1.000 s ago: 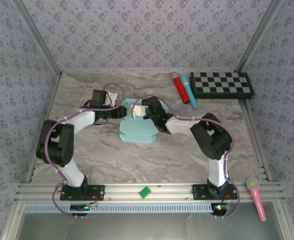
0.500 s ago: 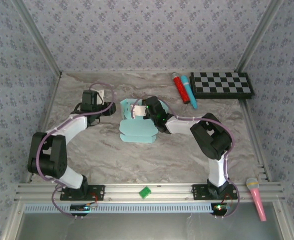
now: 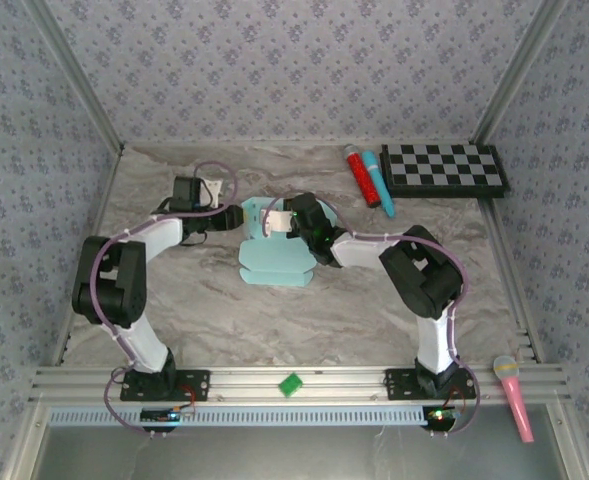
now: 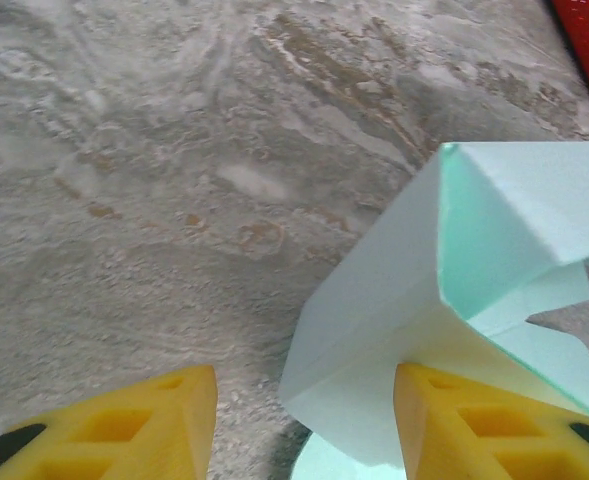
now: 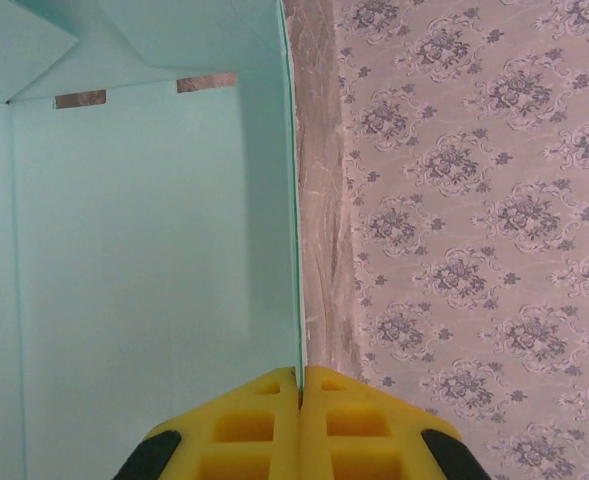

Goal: Fold the paper box

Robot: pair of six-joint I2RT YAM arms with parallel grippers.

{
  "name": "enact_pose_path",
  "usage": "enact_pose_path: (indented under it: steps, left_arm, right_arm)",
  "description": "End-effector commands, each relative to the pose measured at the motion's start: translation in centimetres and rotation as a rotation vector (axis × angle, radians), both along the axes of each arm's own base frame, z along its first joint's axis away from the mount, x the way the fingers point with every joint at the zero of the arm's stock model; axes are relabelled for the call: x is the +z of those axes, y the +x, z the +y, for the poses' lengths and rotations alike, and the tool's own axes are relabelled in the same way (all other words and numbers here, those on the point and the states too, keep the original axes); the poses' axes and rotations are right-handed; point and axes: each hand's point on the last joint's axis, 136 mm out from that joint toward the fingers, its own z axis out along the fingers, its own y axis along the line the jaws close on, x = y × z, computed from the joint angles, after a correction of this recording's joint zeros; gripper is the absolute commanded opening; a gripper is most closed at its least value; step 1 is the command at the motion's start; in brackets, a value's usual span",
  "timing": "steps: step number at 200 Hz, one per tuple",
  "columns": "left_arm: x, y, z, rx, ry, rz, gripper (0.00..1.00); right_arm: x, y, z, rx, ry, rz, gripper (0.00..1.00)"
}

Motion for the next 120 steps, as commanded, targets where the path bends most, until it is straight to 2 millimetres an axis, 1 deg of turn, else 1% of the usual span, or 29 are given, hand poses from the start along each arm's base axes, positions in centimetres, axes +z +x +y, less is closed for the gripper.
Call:
enact_pose_path:
  steps: [1, 74, 94, 120]
  left_arm:
    - [1.0, 0.3, -1.7, -0.099, -0.041, -0.040, 0.50]
    - [-0.2, 0.1, -3.5, -0.151, -0.017, -0.024, 0.50]
    - [-0.6, 0.0, -3.7, -0.149, 0.000, -0.024, 0.51]
    - [-0.7, 0.4, -4.0, -0.145, 0.004, -0.041, 0.50]
  right_arm:
    - [-1.2, -0.3, 0.7, 0.018, -0.032, 0.021, 0.00]
    - [-1.2, -0.4, 0.8, 0.026, -0.034, 0.026, 0.00]
    - [-1.2, -0.5, 0.9, 0.030, -0.035, 0.026, 0.00]
    - [-1.2, -0.6, 0.9, 0.031, -0.036, 0.026, 0.00]
